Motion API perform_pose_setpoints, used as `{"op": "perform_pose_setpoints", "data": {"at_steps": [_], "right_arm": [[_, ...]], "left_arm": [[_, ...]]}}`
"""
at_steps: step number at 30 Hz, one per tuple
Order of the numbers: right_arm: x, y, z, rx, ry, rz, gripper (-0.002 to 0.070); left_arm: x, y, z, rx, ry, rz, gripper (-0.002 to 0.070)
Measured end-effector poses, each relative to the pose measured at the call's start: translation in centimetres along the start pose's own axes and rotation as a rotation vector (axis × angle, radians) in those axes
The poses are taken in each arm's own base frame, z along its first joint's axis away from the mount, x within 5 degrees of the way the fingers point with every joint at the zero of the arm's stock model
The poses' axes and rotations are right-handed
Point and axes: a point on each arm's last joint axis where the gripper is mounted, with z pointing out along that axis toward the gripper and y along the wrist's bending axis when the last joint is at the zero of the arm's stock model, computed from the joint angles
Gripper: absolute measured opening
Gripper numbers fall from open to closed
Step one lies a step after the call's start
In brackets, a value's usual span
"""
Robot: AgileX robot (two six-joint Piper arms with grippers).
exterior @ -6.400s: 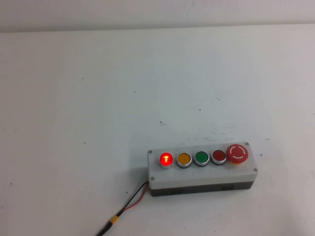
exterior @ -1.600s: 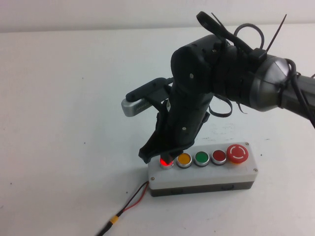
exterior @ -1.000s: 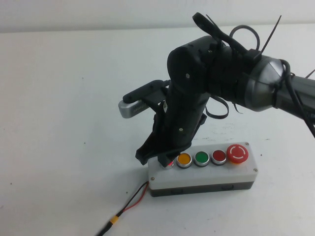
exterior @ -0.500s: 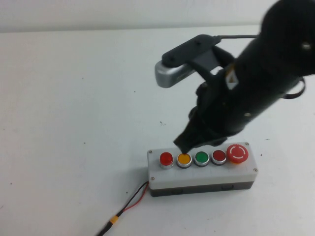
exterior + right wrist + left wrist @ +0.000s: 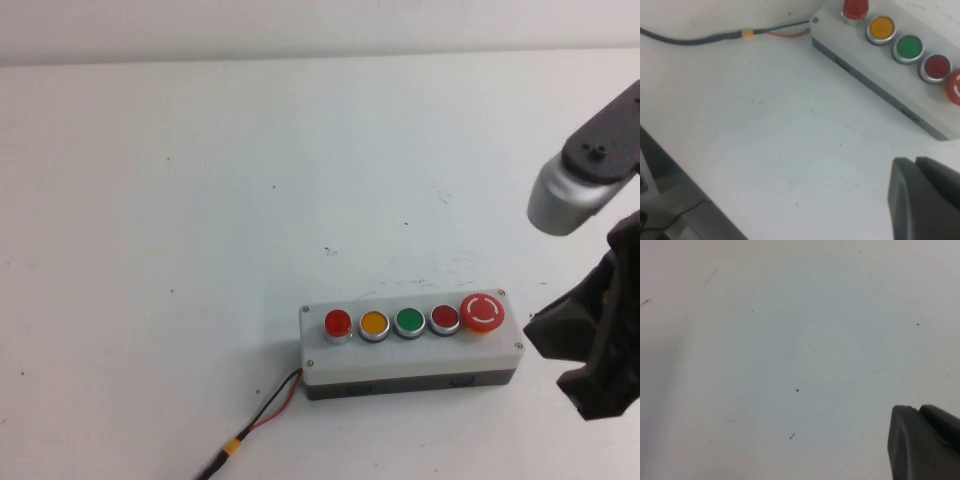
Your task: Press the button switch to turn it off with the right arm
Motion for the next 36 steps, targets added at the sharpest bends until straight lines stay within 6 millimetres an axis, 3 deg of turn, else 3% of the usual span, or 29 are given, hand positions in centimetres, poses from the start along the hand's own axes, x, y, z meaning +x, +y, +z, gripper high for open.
{"op": "perform_pose_setpoints", "data": {"at_steps": [8,15,19,25,31,36], "right_arm": [[0.2,-0.5,-0.2,0.059,-0.010,-0.022,-0.0016],[1.4,-2.9,1.9,0.153,-0.230,-0.007,-0.0016],[4.9,-5.8,4.3,0.242,-0.345,0.086,-0.0016],[11.6,-8.9,5.1,0.427,-0.549,0.225,-0.0016],[17.4,-8.9,5.4,0.555,-0.651,0.369,-0.0016],[19.9,-8.1,5.1,0.592,-0.794,0.474,-0.0016]], "left_arm": [[0.0,0.0,0.0,0.000,0.000,0.000,-0.0002],[0.0,0.0,0.0,0.000,0.000,0.000,-0.0002],[0.0,0.0,0.0,0.000,0.000,0.000,-0.0002],[0.0,0.0,0.0,0.000,0.000,0.000,-0.0002],[0.0,0.0,0.0,0.000,0.000,0.000,-0.0002],[0.0,0.0,0.0,0.000,0.000,0.000,-0.0002]]}}
